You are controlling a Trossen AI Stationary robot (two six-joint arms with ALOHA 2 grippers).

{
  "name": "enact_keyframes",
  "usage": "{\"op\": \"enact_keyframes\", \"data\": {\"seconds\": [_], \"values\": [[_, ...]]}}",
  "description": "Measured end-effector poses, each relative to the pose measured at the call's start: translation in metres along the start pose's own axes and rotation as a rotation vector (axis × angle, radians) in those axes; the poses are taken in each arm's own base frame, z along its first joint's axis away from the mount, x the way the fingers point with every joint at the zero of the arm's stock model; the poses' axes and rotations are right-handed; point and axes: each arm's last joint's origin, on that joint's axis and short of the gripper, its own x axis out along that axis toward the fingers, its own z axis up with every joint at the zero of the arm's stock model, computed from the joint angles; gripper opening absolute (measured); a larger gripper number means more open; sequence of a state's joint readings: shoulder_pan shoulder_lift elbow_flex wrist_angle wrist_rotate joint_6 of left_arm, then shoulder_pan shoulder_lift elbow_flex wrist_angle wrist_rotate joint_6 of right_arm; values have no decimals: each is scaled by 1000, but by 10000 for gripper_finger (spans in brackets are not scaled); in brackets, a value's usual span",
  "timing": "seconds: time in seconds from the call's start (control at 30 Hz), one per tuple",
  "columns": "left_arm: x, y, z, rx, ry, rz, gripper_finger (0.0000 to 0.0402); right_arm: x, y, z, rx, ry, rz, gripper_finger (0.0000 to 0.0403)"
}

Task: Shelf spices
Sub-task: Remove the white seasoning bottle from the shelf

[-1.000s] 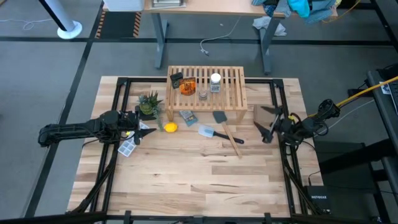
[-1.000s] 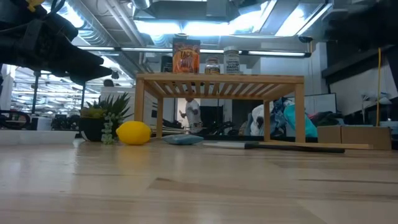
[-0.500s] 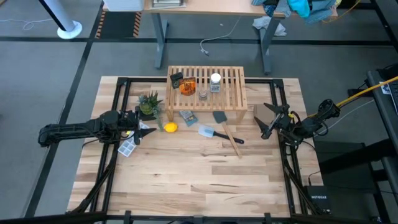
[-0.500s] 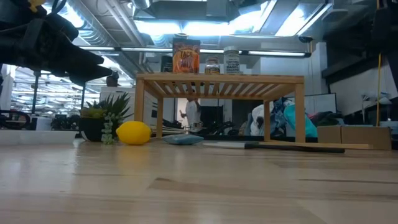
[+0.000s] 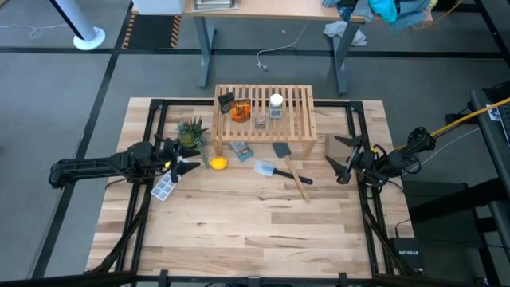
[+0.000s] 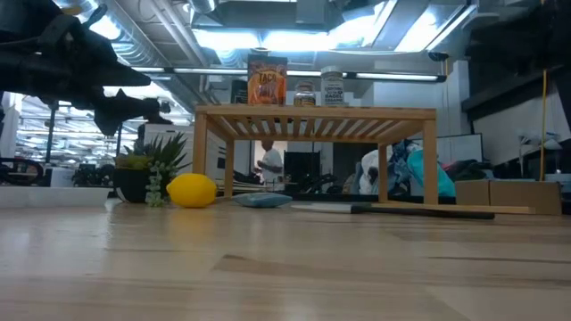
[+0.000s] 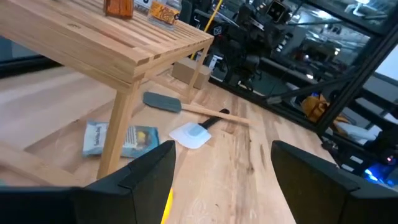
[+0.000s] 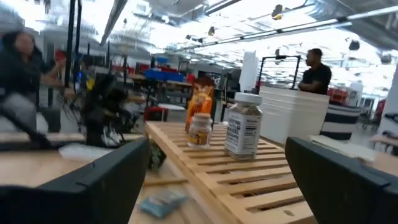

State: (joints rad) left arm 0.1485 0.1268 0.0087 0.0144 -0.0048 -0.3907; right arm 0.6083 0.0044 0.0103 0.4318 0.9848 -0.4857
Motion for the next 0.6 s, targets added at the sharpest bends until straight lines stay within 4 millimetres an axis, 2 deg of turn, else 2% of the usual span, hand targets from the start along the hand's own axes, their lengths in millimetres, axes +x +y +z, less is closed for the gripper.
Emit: {"op": "enact_keyframes", "data": {"seconds": [0.23,0.5,0.6], "values": [[0,-2,9,34,-105,9,258,0,-6,14,109,-68,-15,380],[-3,-7,23,158,-262,-9,258,5,-13,19,177,-104,-62,380],[-4,-8,26,210,-295,-11,258,8,-14,19,208,-146,-30,380]]}}
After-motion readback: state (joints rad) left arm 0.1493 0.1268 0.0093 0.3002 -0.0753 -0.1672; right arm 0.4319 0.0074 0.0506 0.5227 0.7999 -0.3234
